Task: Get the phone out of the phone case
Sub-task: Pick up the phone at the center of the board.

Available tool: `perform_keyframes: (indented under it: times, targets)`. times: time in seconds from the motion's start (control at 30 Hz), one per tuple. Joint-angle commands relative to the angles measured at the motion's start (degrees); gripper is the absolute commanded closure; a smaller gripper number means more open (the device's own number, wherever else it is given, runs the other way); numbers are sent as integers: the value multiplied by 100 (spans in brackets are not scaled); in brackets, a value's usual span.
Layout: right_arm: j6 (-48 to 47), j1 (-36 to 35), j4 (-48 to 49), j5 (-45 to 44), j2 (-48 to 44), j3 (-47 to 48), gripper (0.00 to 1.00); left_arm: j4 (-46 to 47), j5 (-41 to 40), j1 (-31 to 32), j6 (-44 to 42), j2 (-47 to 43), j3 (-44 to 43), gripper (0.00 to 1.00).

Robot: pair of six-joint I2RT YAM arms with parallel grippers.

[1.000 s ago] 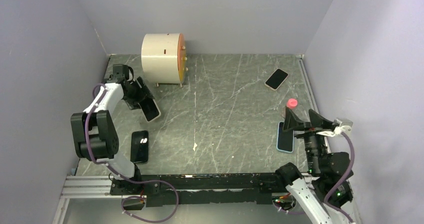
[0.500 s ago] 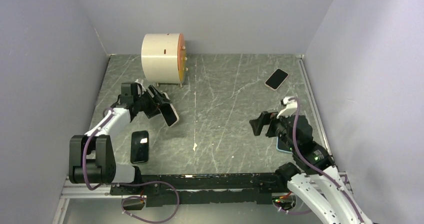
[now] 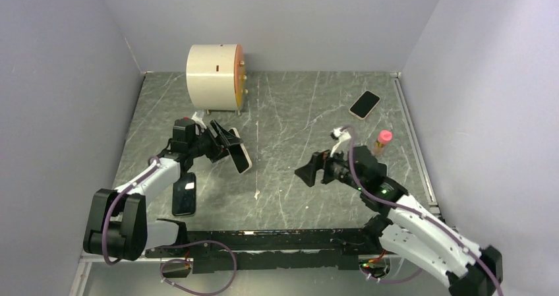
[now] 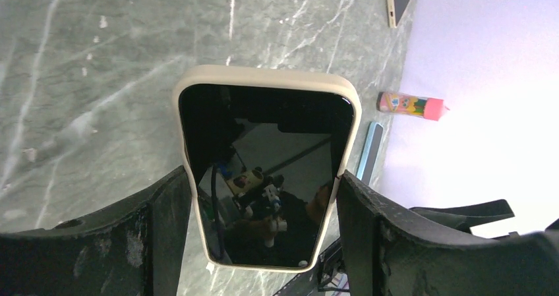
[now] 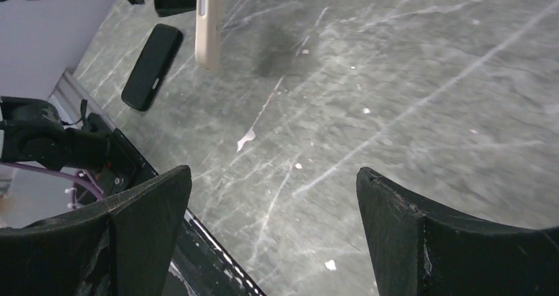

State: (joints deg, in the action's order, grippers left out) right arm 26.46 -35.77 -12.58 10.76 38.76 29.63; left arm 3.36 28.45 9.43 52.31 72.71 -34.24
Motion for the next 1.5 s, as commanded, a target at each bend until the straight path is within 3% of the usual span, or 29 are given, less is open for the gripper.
perform_keyframes:
  times: [0.0, 0.27, 0.57, 0.73, 0.87, 1.17, 1.23, 1.27, 1.3, 1.37, 1.47]
  targets:
    - [179, -927, 1619, -981, 774, -24, 2, 917, -108, 256, 479, -344, 135, 83]
    - [176, -2112, 2865, -2187, 2425, 449, 2, 1397, -753, 1018, 793, -298, 360, 84]
    - [198, -2394, 3184, -2455, 3879, 1212, 9, 1184, -1113, 1553, 701, -435, 180, 84]
    - [136, -2391, 3570, -2251, 4140, 1208, 29, 1053, -1106, 1597, 497, -693, 188, 81]
    - [156, -2387, 3595, -2256, 4170, 1220, 52, 966, -1009, 1597, 330, -906, 168, 77]
    - [106, -2312, 3962, -2054, 4235, 1016, 75, 1668, -446, 1597, 453, -761, 245, 73]
    - [84, -2270, 4185, -1965, 4180, 848, 86, 2005, -322, 1597, 442, -705, 361, 71]
    - [107, -2244, 4279, -1919, 4161, 766, 98, 2116, -295, 1597, 426, -693, 420, 69]
    - [163, -2193, 4343, -1840, 4139, 714, 100, 2162, -265, 1597, 388, -704, 456, 65]
    - [254, -2072, 4488, -1531, 4068, 588, 100, 2104, -193, 1597, 224, -782, 471, 54]
    - [280, -1896, 4741, -1209, 3838, 384, 100, 1849, -249, 1597, -128, -1074, 445, 28]
